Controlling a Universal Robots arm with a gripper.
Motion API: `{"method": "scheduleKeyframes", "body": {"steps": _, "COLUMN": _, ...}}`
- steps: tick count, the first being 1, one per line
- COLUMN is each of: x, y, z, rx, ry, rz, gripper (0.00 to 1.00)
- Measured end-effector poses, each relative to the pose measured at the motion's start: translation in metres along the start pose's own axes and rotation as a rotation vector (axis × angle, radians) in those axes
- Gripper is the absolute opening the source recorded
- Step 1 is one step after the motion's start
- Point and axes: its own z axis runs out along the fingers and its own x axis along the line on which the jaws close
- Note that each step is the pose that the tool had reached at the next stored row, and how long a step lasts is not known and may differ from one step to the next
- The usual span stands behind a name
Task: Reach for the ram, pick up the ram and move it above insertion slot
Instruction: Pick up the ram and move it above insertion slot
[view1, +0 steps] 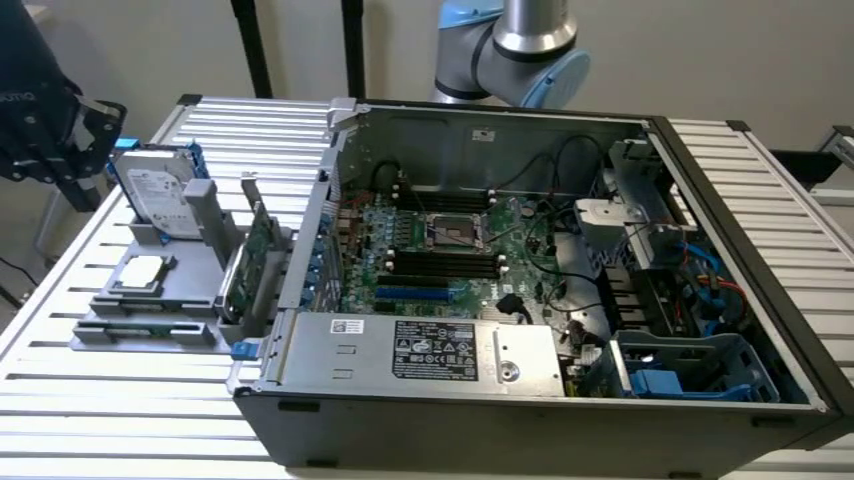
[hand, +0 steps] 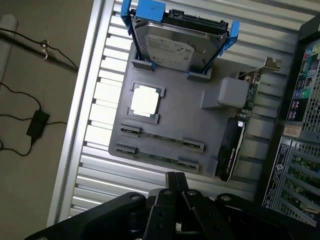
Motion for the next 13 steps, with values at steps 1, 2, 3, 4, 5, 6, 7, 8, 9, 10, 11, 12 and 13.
{"method": "scheduleKeyframes", "body": {"steps": 1, "x": 0.0000, "y": 0.0000, "z": 0.0000, "rx": 0.0001, "ry": 0.0008, "rz": -0.018, "gripper": 0.11}}
{"method": "scheduleKeyframes", "body": {"steps": 2, "x": 0.0000, "y": 0.0000, "z": 0.0002, "rx": 0.0000, "ry": 0.0015, "rz": -0.038, "gripper": 0.11}}
{"method": "scheduleKeyframes", "body": {"steps": 3, "x": 0.0000, "y": 0.0000, "z": 0.0002, "rx": 0.0001, "ry": 0.0022, "rz": -0.055, "gripper": 0.11}}
{"method": "scheduleKeyframes", "body": {"steps": 4, "x": 0.0000, "y": 0.0000, "z": 0.0003, "rx": 0.0001, "ry": 0.0030, "rz": -0.074, "gripper": 0.11}}
{"method": "scheduleKeyframes", "body": {"steps": 5, "x": 0.0000, "y": 0.0000, "z": 0.0003, "rx": 0.0001, "ry": 0.0037, "rz": -0.092, "gripper": 0.11}}
{"method": "scheduleKeyframes", "body": {"steps": 6, "x": 0.0000, "y": 0.0000, "z": 0.0004, "rx": 0.0001, "ry": 0.0044, "rz": -0.110, "gripper": 0.11}}
{"method": "scheduleKeyframes", "body": {"steps": 7, "x": 0.0000, "y": 0.0000, "z": 0.0005, "rx": 0.0001, "ry": 0.0051, "rz": -0.128, "gripper": 0.11}}
{"method": "scheduleKeyframes", "body": {"steps": 8, "x": 0.0000, "y": 0.0000, "z": 0.0006, "rx": 0.0001, "ry": 0.0058, "rz": -0.146, "gripper": 0.11}}
{"method": "scheduleKeyframes", "body": {"steps": 9, "x": 0.0000, "y": 0.0000, "z": 0.0006, "rx": 0.0002, "ry": 0.0066, "rz": -0.164, "gripper": 0.11}}
{"method": "scheduleKeyframes", "body": {"steps": 10, "x": 0.0000, "y": 0.0000, "z": 0.0007, "rx": 0.0002, "ry": 0.0072, "rz": -0.182, "gripper": 0.11}}
{"method": "scheduleKeyframes", "body": {"steps": 11, "x": 0.0000, "y": 0.0000, "z": 0.0008, "rx": 0.0002, "ry": 0.0079, "rz": -0.200, "gripper": 0.11}}
{"method": "scheduleKeyframes", "body": {"steps": 12, "x": 0.0000, "y": 0.0000, "z": 0.0008, "rx": 0.0002, "ry": 0.0086, "rz": -0.218, "gripper": 0.11}}
{"method": "scheduleKeyframes", "body": {"steps": 13, "x": 0.0000, "y": 0.0000, "z": 0.0009, "rx": 0.0002, "ry": 0.0094, "rz": -0.237, "gripper": 0.11}}
